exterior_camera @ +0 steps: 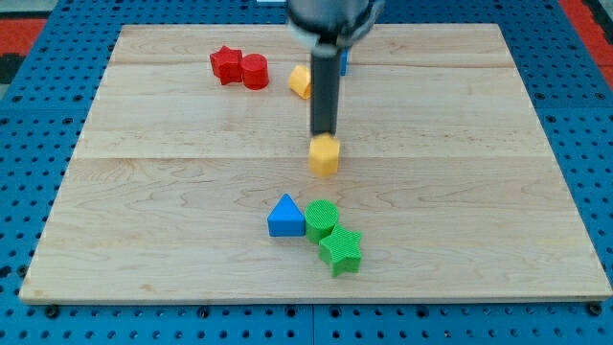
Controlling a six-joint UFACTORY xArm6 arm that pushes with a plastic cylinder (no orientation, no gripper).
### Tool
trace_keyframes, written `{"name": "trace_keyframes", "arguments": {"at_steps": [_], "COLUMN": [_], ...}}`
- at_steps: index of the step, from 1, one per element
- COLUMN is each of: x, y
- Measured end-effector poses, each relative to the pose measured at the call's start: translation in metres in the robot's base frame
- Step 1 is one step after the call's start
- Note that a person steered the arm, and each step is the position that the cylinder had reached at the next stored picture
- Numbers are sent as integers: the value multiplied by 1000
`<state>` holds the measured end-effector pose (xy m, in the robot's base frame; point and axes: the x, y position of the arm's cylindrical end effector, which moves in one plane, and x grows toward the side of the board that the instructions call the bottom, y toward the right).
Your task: Slide the blue cube to the yellow hexagon
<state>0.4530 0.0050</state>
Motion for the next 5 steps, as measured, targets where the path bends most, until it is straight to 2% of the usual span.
{"name": "trace_keyframes", "arguments": {"at_steps": [1,2,4,5], "x": [30,-20,-84,-177], "y": [-34,-34,106,96]}}
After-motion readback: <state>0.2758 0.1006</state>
